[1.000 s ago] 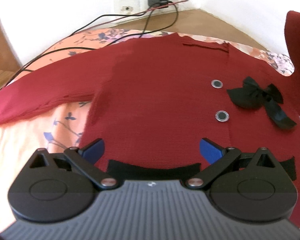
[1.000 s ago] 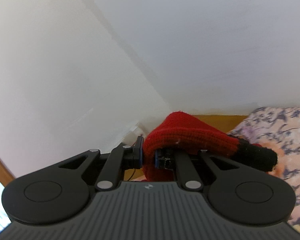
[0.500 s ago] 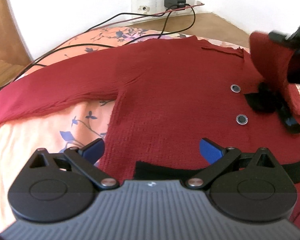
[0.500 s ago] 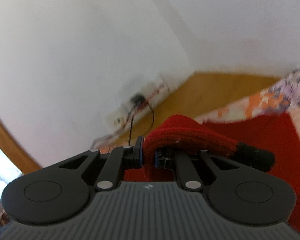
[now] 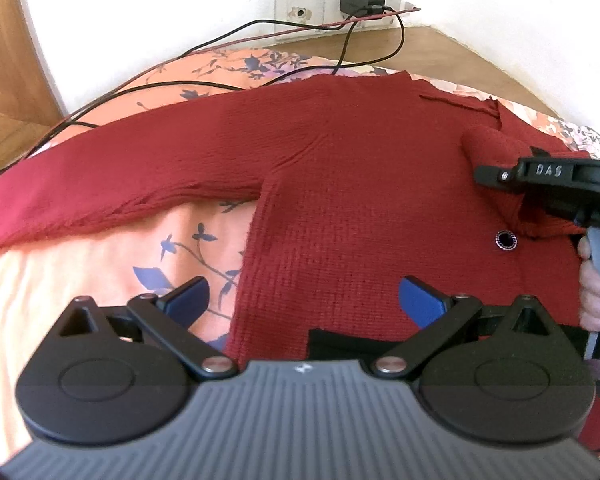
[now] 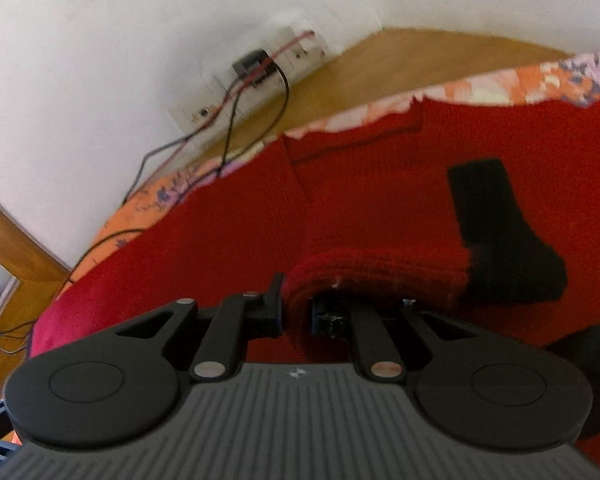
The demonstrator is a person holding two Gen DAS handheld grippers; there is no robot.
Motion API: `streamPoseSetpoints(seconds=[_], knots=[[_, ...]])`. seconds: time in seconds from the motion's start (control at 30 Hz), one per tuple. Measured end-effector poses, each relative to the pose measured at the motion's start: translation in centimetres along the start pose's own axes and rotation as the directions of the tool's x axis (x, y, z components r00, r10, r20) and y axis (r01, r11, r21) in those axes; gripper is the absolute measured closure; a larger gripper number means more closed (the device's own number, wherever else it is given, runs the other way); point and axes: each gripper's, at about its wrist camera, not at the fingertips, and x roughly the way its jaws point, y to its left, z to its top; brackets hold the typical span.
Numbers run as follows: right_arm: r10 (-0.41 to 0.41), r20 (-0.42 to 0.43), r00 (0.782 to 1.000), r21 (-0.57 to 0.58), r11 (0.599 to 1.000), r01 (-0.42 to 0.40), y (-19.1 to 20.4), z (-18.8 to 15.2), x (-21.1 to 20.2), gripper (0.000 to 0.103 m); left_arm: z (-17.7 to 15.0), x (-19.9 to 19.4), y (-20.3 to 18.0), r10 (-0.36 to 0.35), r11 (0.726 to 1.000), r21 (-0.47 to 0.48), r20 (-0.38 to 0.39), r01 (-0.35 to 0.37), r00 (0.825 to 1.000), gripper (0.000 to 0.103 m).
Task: Fold small clothes
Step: 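Carry the held sleeve across the cardigan front with the right tool, then open the right tool to release the sleeve and withdraw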
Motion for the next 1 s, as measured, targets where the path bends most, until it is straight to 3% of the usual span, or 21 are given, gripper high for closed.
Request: streamPoseSetpoints(seconds=[0.17,0.23,0.33,0.43,0.6,0.77,1.0], knots=[[-0.006,0.005,1.0,-0.003,1.0,0.006,0.9,-0.4,-0.3,0.069,0.2,0.6,0.6,-0.024,0.999,0.022,-0.01,0.024,1.0,0.0],[-0.001,0.005,1.0,0.016,1.0,0.001,1.3,-0.5,-0.7,0.055,0.3,0.7,0.7,-0.035,0.999,0.038,-0.008,0.035,0.999,0.0],[-0.02,0.008,1.0,0.015,1.0,0.02,2.1,-0.7,-2.4,0.048,0.4,0.8,0.8,-0.05,0.997,0.063,0.001,0.049,0.999,0.0],[-0.045,0.028,0.999,0.009,0.999,0.044,2.5,-1.2,-4.7,0.045,0.7,0.5,0.6,-0.065,0.994,0.094,0.03,0.062,0.997,0.0],[-0.077,0.051,0.996,0.117,0.991,0.071,1.0,-1.8,-9.5,0.044,1.2,-0.3,-0.8,-0.108,0.981,0.171,0.061,0.096,0.992,0.0],[-0.134,0.095,0.986,0.191,0.975,0.114,-1.1,-2.1,-13.8,0.038,2.0,-0.8,-2.9,-0.164,0.955,0.261,0.083,0.138,0.983,0.0],[-0.206,0.107,0.973,0.265,0.949,0.171,-4.1,-3.1,-16.5,0.035,3.1,-0.3,-7.2,-0.215,0.917,0.361,0.087,0.171,0.973,0.0]])
